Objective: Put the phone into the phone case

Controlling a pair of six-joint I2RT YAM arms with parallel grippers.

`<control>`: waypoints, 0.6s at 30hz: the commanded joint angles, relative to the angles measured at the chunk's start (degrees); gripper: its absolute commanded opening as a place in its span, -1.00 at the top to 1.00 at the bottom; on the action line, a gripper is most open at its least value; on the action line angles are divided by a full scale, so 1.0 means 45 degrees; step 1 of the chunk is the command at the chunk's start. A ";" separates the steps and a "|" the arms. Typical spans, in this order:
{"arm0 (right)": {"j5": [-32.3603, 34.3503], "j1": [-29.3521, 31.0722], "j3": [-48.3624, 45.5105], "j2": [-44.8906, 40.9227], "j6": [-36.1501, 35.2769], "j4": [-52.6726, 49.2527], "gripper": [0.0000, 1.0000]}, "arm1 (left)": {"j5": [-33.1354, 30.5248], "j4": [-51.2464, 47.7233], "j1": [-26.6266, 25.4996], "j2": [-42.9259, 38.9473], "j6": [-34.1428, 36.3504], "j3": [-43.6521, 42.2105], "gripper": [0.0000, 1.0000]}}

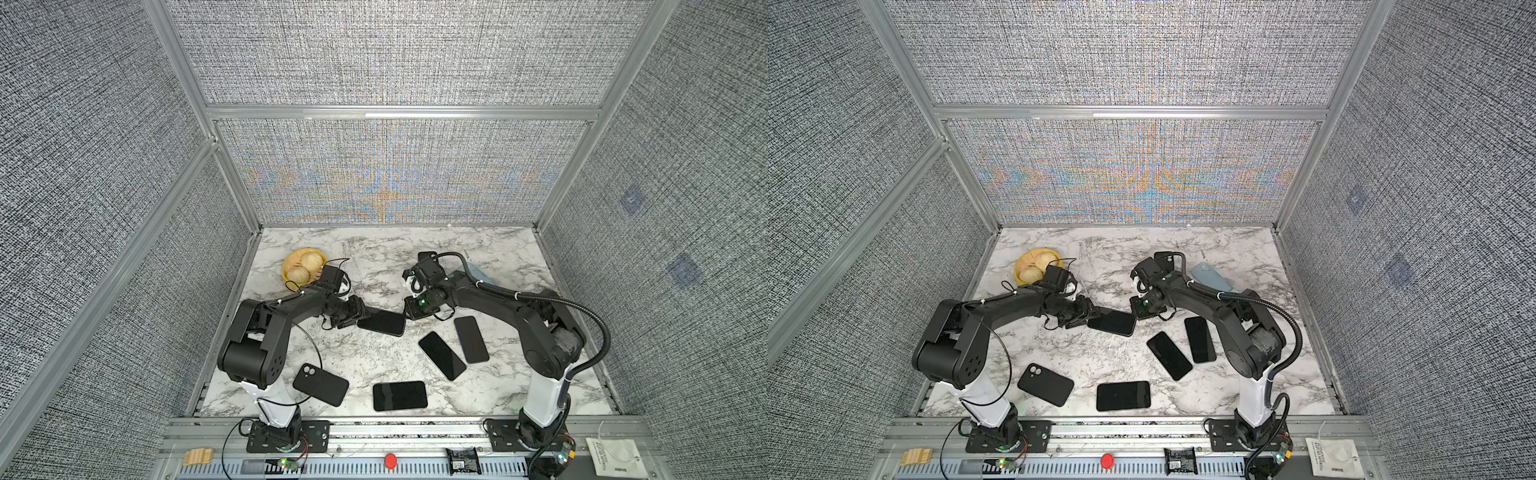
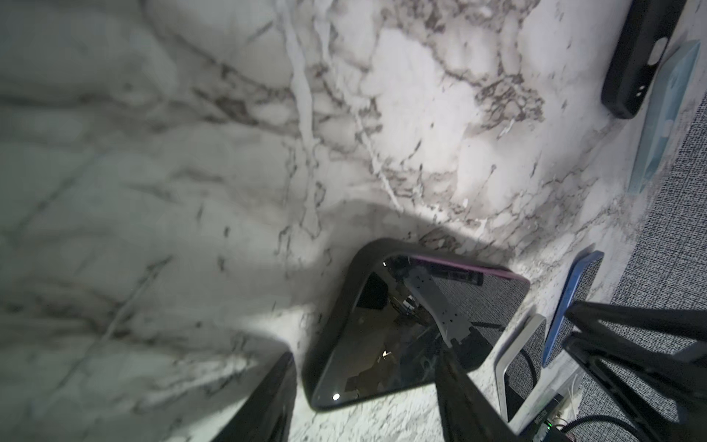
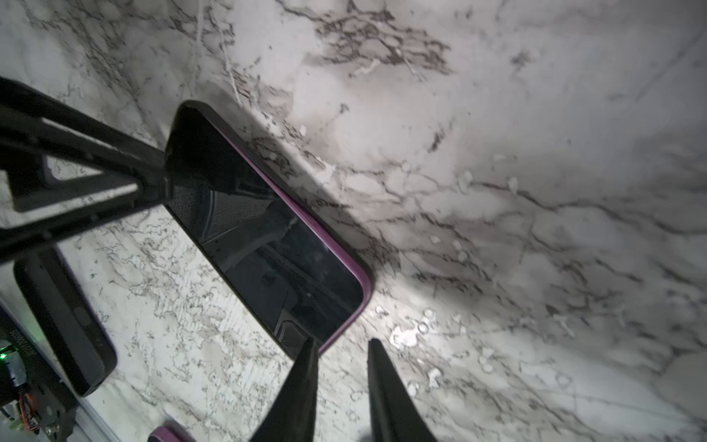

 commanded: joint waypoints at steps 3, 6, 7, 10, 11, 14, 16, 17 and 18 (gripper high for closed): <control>-0.0030 -0.0008 0.0666 0.0687 -0.0470 -0.0312 0.53 | -0.0423 -0.0807 0.0015 -0.0025 0.0083 0.0070 -0.16; 0.0057 -0.0048 0.0722 0.0822 -0.0492 -0.0338 0.58 | -0.0153 -0.0739 0.0024 0.0268 0.0034 0.0275 -0.02; 0.0068 -0.0072 0.0688 0.0832 -0.0492 -0.0361 0.60 | 0.0024 -0.0634 0.0015 0.0276 -0.0051 0.0239 0.03; 0.0044 -0.0066 0.0537 0.0854 -0.0463 -0.0368 0.63 | 0.0347 -0.0319 -0.0005 0.0119 -0.0293 -0.0165 0.10; 0.0046 -0.0066 0.0504 0.0871 -0.0468 -0.0362 0.64 | 0.0442 -0.0201 -0.0023 0.0070 -0.0388 -0.0285 0.12; -0.0027 -0.0087 0.0487 0.0951 -0.0463 -0.0351 0.66 | 0.0516 -0.0030 -0.0083 0.0013 -0.0517 -0.0421 0.14; -0.0089 -0.0086 0.0517 0.1067 -0.0456 -0.0328 0.66 | 0.0395 -0.0149 -0.0113 0.0116 -0.0406 -0.0266 0.14; -0.0098 -0.0086 0.0528 0.1123 -0.0470 -0.0325 0.66 | 0.0297 -0.0301 -0.0112 0.0191 -0.0338 -0.0141 0.15; -0.0120 -0.0086 0.0536 0.1174 -0.0470 -0.0341 0.67 | 0.0214 -0.0430 -0.0103 0.0217 -0.0270 -0.0057 0.15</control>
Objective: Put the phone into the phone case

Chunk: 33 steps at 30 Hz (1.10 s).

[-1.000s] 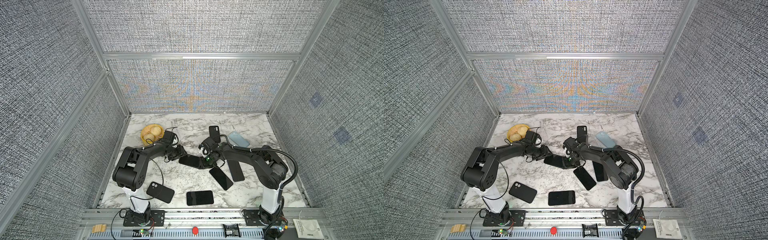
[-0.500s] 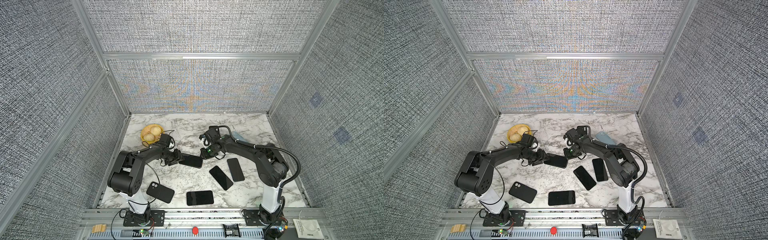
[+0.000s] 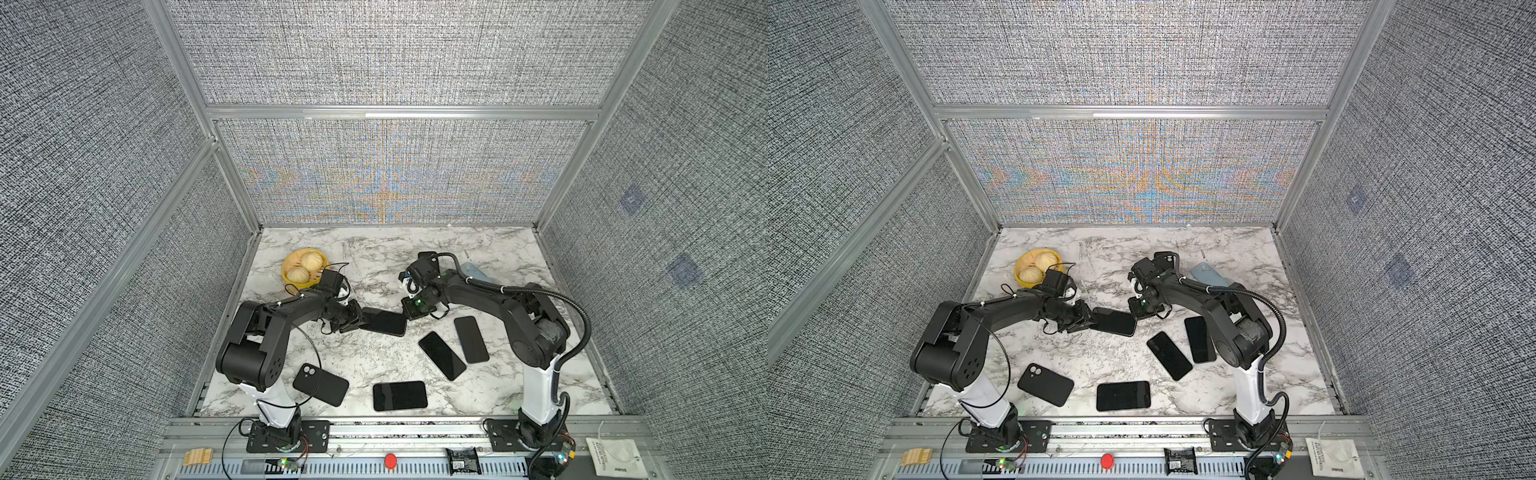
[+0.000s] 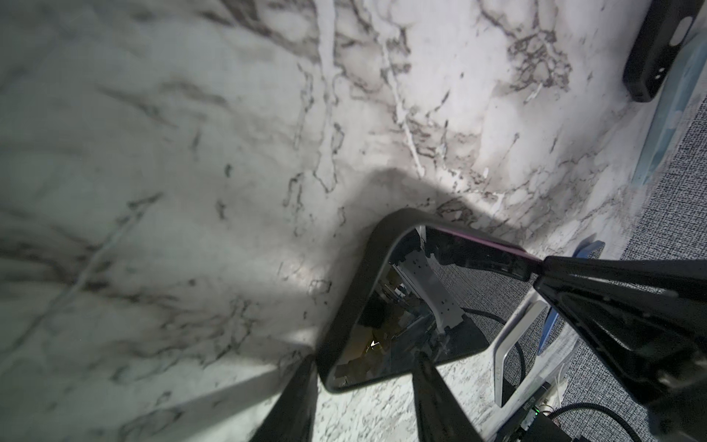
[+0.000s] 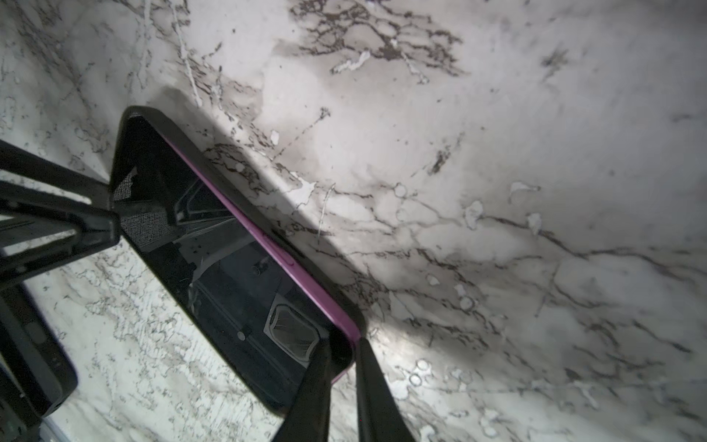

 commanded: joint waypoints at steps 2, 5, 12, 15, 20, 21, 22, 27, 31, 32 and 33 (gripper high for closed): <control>-0.0059 0.0027 -0.0002 0.0112 -0.0077 -0.0178 0.68 | -0.0409 -0.0747 -0.0022 0.0114 0.0285 0.0313 0.15; -0.0074 0.0031 -0.0071 0.0045 -0.0032 -0.0153 0.71 | -0.0637 -0.0986 -0.0020 0.0137 0.0432 0.0375 0.15; -0.0283 0.0082 -0.0205 0.0153 0.0063 -0.0063 0.79 | -0.0320 -0.0405 -0.0026 0.0537 0.0243 0.0259 0.16; -0.0408 0.0138 -0.0400 0.0234 0.0179 0.0053 0.83 | -0.0255 -0.0204 -0.0020 0.0614 0.0175 0.0153 0.17; -0.0528 0.0202 -0.0618 0.0413 0.0268 0.0176 0.87 | -0.0156 0.0042 -0.0030 0.0800 0.0118 0.0092 0.18; -0.0528 0.0221 -0.0633 0.0455 0.0283 0.0196 0.88 | -0.0134 0.0082 -0.0032 0.0829 0.0116 0.0092 0.19; -0.0562 0.0210 -0.0652 0.0500 0.0299 0.0215 0.89 | -0.0114 0.0126 -0.0017 0.0872 0.0105 0.0102 0.19; -0.0620 0.0255 -0.0733 0.0766 0.0317 0.0247 0.90 | -0.0055 0.0287 -0.0029 0.1005 0.0047 0.0096 0.20; -0.0666 0.0277 -0.0880 0.0987 0.0384 0.0396 0.91 | -0.0055 0.0344 -0.0021 0.1042 0.0057 0.0058 0.20; -0.0691 0.0294 -0.0908 0.1021 0.0404 0.0422 0.91 | -0.0055 0.0366 -0.0021 0.1027 0.0047 0.0063 0.21; -0.0699 0.0292 -0.0939 0.1064 0.0448 0.0433 0.91 | -0.0055 0.0381 -0.0020 0.1042 0.0038 0.0045 0.21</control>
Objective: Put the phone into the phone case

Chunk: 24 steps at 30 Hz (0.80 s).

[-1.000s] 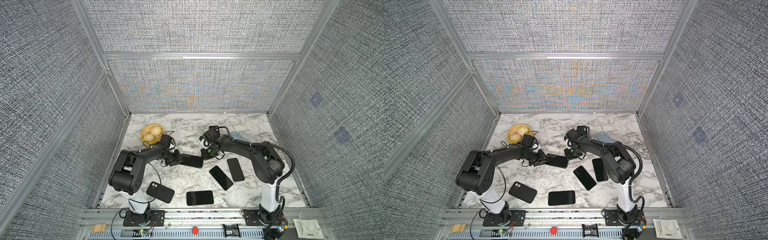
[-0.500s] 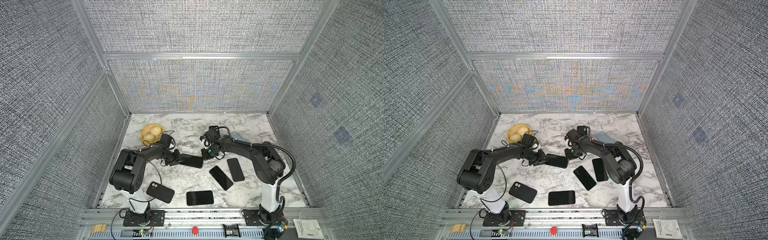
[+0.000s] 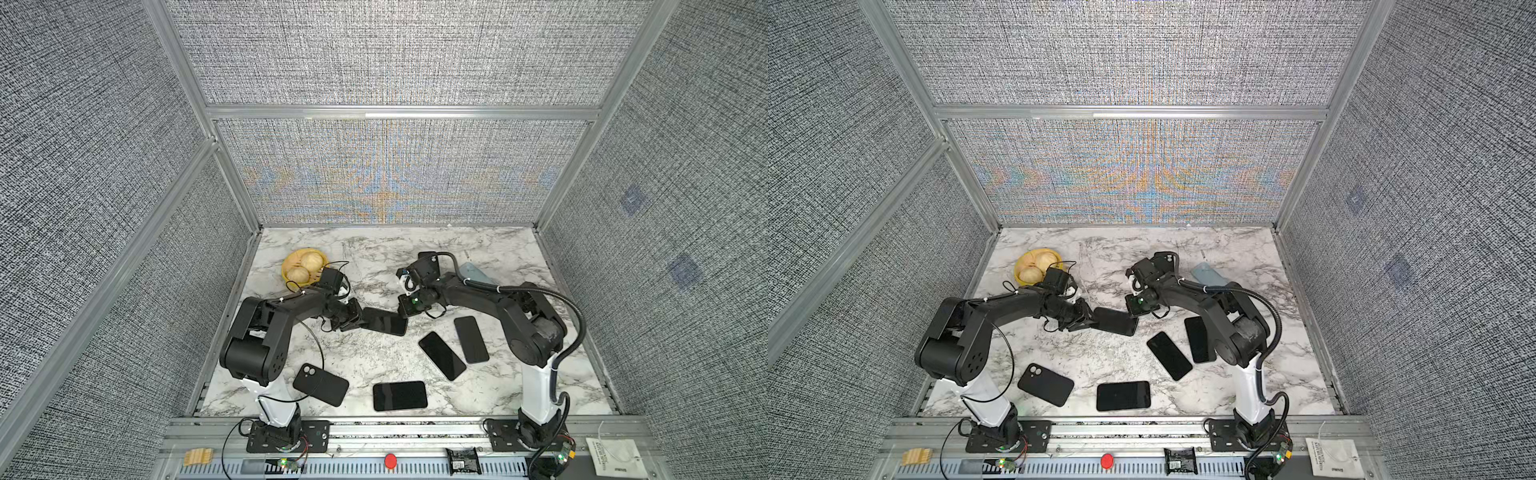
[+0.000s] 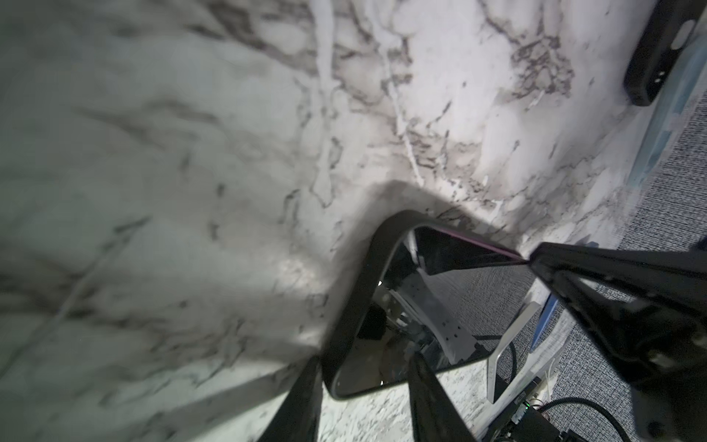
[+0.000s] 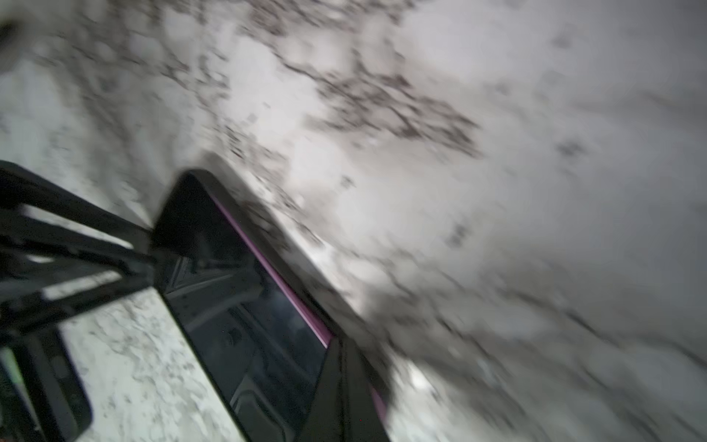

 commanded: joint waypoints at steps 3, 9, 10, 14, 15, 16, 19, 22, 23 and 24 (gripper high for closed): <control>-0.0133 0.0148 -0.0513 0.0514 0.0109 -0.2302 0.91 | -0.0516 0.0342 -0.0113 0.0339 0.0018 -0.0181 0.21; 0.0155 0.0050 -0.0014 -0.0136 -0.0079 -0.2870 0.90 | -0.0695 0.0222 -0.0104 0.0218 0.0074 -0.0190 0.20; 0.0261 0.0033 0.0230 -0.0313 -0.0177 -0.3077 0.88 | -0.0818 0.0108 -0.0093 0.0135 0.0124 -0.0152 0.20; 0.0616 -0.0257 0.0872 -0.1069 -0.0603 -0.3749 0.80 | -0.1232 -0.0365 -0.0064 -0.0373 0.0250 -0.0053 0.10; 0.0659 -0.0344 0.0874 -0.1220 -0.0688 -0.3821 0.78 | -0.1275 -0.0416 -0.0063 -0.0499 0.0252 -0.0092 0.06; 0.0715 -0.0443 0.0822 -0.1380 -0.0771 -0.3894 0.74 | -0.1258 -0.0490 -0.0073 -0.0621 0.0244 -0.0119 0.00; 0.0729 -0.0613 0.0410 -0.1742 -0.0960 -0.4071 0.65 | -0.1094 -0.0580 -0.0083 -0.0924 0.0213 -0.0305 -0.10; 0.0634 -0.0595 -0.0117 -0.2076 -0.0980 -0.4102 0.60 | -0.0680 -0.0595 -0.0175 -0.1156 0.0211 -0.0529 -0.14; 0.0582 -0.0594 -0.0268 -0.2188 -0.0937 -0.4065 0.59 | -0.0622 -0.0634 -0.0243 -0.1239 0.0231 -0.0587 -0.14; 0.0527 -0.0576 -0.0415 -0.2271 -0.0905 -0.4011 0.58 | -0.0643 -0.0653 -0.0292 -0.1311 0.0262 -0.0624 -0.14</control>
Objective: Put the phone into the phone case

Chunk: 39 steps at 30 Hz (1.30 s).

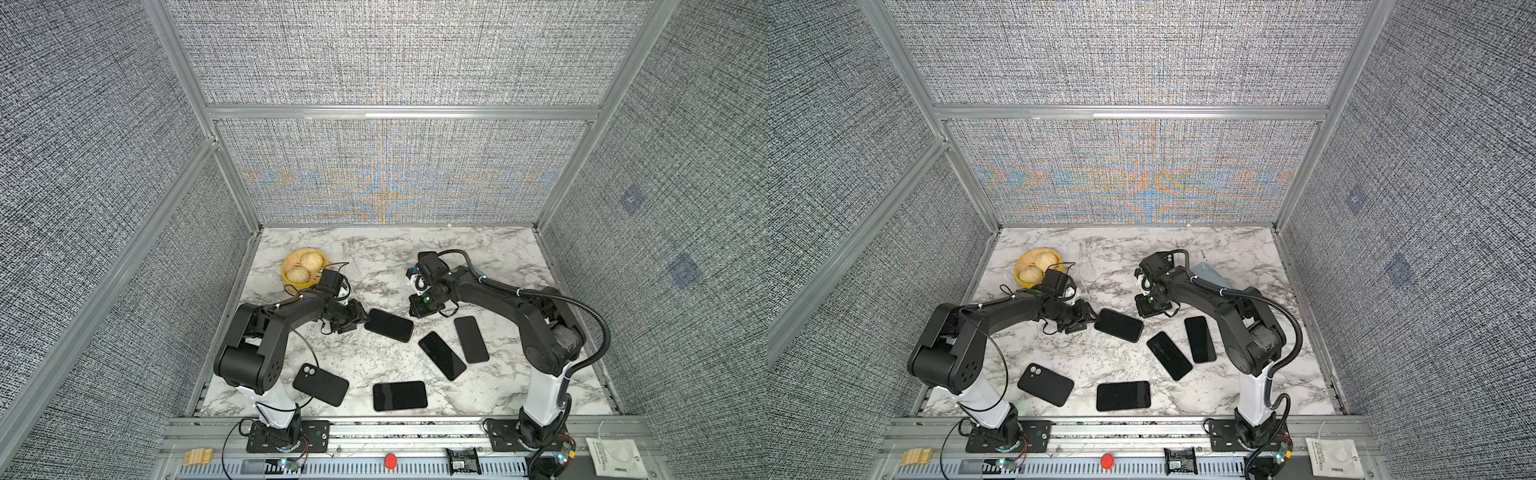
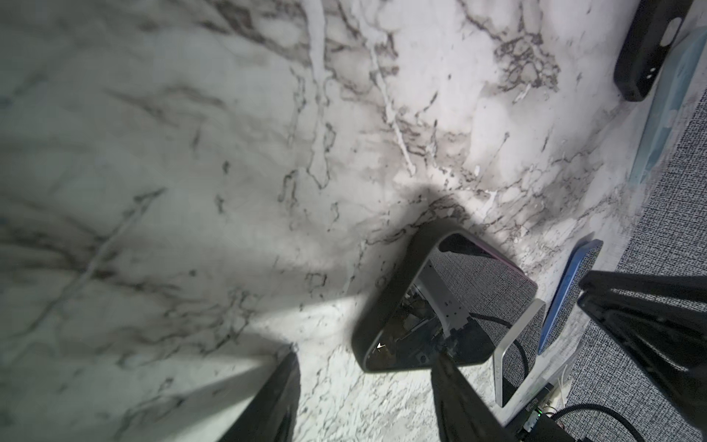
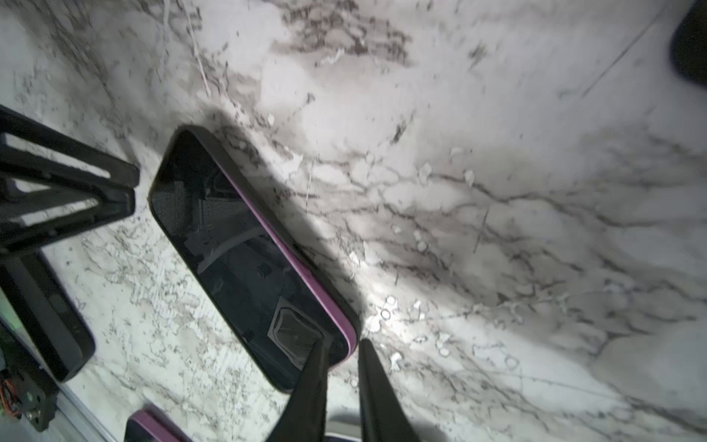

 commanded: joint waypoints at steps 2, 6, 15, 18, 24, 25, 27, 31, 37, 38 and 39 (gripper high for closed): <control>-0.0132 0.0075 -0.0507 -0.0362 -0.0054 -0.0128 0.57 | -0.0260 -0.0747 -0.0099 -0.0177 0.0450 -0.0004 -0.14; -0.0258 0.0141 -0.0729 -0.0198 0.0076 0.0226 0.55 | -0.0987 -0.0866 -0.0072 0.0255 0.0897 0.0702 -0.11; -0.0312 0.0019 -0.0711 0.0202 0.0197 0.0670 0.48 | -0.0085 0.0328 -0.0193 0.1074 0.0502 0.0731 0.08; -0.0500 0.0024 -0.0622 0.0397 0.0272 0.0759 0.48 | 0.0032 0.0522 -0.0196 0.1151 0.0385 0.0566 0.14; -0.0941 0.0081 -0.0807 0.0501 0.0485 0.0833 0.57 | 0.0191 0.0880 -0.0186 0.1153 0.0170 0.0193 0.18; -0.1035 0.0114 -0.0889 0.0463 0.0567 0.0867 0.60 | 0.0212 0.0916 -0.0200 0.1135 0.0135 0.0138 0.19; -0.1128 0.0194 -0.1007 0.0405 0.0691 0.0916 0.66 | 0.0232 0.1020 -0.0200 0.1143 0.0069 0.0041 0.21; -0.1235 0.0297 -0.1187 0.0417 0.0827 0.1014 0.72 | 0.0305 0.1294 -0.0219 0.1197 -0.0097 -0.0128 0.22; -0.1432 0.0343 -0.1400 0.0493 0.0980 0.1160 0.74 | 0.0217 0.1469 -0.0249 0.1099 -0.0268 -0.0331 0.24; -0.1436 0.0353 -0.1403 0.0457 0.0965 0.1151 0.74 | 0.0046 0.1263 -0.0242 0.0985 -0.0223 -0.0278 0.23; -0.1422 0.0354 -0.1403 0.0429 0.0965 0.1132 0.74 | -0.0160 0.1002 -0.0227 0.0847 -0.0119 -0.0200 0.21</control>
